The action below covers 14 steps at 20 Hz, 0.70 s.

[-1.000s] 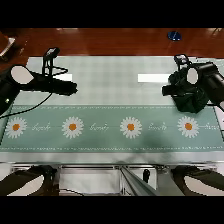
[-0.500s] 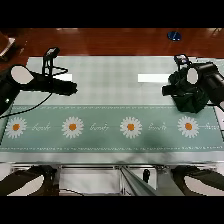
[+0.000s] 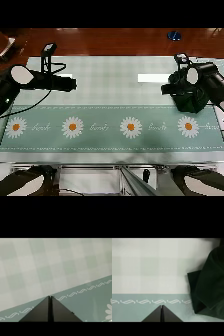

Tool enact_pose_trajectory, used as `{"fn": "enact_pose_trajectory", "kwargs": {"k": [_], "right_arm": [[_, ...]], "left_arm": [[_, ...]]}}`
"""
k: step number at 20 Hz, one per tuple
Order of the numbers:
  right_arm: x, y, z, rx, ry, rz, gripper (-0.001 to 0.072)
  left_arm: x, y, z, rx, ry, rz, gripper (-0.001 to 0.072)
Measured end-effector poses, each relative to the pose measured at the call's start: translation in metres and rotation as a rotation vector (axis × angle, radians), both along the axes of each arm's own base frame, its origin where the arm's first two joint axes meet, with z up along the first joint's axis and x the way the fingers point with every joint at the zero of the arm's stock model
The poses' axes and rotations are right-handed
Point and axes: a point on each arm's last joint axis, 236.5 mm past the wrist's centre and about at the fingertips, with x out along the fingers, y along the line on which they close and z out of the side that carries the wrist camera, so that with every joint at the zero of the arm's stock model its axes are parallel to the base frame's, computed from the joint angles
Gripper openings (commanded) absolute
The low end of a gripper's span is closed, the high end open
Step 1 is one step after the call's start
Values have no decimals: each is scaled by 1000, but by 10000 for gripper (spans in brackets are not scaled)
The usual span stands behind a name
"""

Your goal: Fold the shirts.

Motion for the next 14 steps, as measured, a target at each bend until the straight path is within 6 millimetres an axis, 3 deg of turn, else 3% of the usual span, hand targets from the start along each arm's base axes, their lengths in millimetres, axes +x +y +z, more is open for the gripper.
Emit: {"fn": "enact_pose_trajectory", "kwargs": {"k": [3, 4, 5, 6, 10, 14], "right_arm": [[7, 2, 2, 6, -31, 5, 20], [10, 2, 3, 8, -44, 7, 27], [13, 3, 5, 11, -60, 10, 187], [17, 4, 6, 12, -76, 12, 413], [35, 0, 19, -17, -154, 35, 418], [65, -23, 62, -106, -293, 23, 418]], "left_arm": [[7, 1, 3, -3, -28, 14, 29], [10, 2, 5, -4, -41, 21, 169], [13, 2, 5, -5, -51, 26, 496], [16, 2, 6, -6, -60, 32, 508], [21, 3, 1, -6, -65, 44, 507], [24, 3, 1, -9, -70, 52, 506]]}}
